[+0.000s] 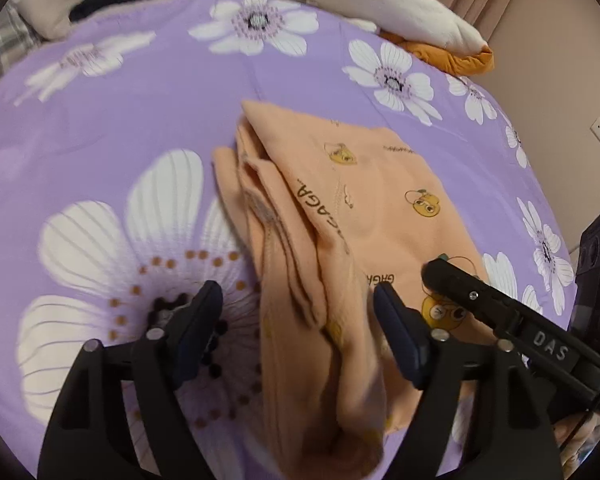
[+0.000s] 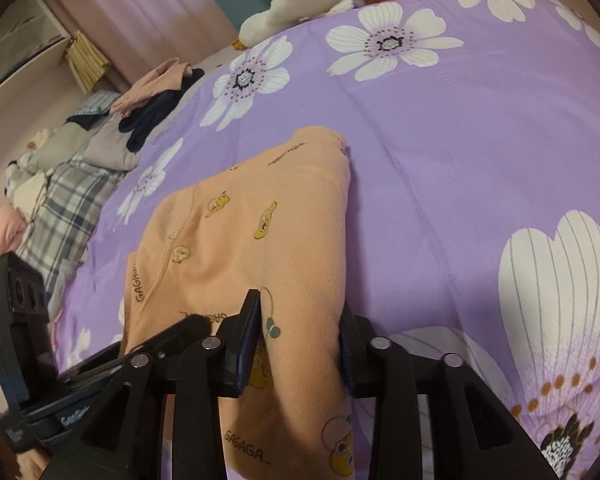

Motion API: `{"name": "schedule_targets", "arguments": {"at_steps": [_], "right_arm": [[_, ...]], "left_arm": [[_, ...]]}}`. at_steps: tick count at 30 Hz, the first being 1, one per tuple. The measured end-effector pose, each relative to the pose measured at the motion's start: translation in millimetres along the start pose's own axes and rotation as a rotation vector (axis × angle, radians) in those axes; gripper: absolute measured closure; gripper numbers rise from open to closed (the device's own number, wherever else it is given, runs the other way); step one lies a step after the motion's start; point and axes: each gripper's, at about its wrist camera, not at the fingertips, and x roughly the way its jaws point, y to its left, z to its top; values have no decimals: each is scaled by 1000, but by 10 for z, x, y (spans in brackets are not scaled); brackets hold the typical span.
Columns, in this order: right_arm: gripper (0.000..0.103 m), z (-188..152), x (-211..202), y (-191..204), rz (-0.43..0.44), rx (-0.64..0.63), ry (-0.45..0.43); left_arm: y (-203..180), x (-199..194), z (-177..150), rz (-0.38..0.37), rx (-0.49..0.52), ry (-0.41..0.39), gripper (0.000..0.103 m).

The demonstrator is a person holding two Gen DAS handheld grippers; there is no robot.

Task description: Fold small clothes

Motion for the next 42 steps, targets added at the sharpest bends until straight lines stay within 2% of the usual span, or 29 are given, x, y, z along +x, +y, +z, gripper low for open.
{"name": "schedule_targets", "arguments": {"at_steps": [3,6,7,11,17,23,28,42], "right_arm": [[55,0,-116,-9,-30,-1,-24],[39,4,-325,-1,-47,0,-80],[32,-1,-421,4,-41,0,-105],[16,-31,-718,64,-46,-9,-173],[11,-147,-1105,249,-70,-45,-259],[5,-276,-1349,463,-86,-83,-338],[5,-340,-1381,592,-57,-100,-327],[5,-515,-1453,855,-172,-161,-353]], "left_arm": [[13,-234,-2,-21,-12,-43,14],[8,-497,5,-20,-10,-91,2],[6,-601,-1,-22,-8,-109,1],[-16,-904,-48,-15,-3,-143,1],[-81,-1272,-194,25,42,-182,0],[-106,-1467,-318,31,58,-200,0],[-135,-1568,-424,12,60,-208,0],[-117,-1670,-538,47,83,-202,0]]}}
